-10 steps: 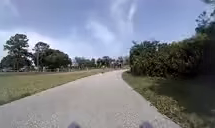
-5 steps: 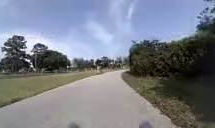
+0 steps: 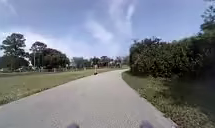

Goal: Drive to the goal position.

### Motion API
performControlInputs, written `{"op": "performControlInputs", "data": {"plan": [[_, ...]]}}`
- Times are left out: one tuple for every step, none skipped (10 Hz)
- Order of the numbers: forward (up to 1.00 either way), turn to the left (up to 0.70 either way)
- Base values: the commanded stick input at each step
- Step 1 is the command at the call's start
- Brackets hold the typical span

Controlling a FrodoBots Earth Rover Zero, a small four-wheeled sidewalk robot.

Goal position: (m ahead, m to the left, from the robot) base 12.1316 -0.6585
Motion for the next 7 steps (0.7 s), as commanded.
{"op": "performControlInputs", "data": {"plan": [[0.7,0.0],[0.7,0.0],[0.7,0.0],[0.7,0.0],[0.7,0.0],[0.7,0.0],[0.7,0.0]]}}
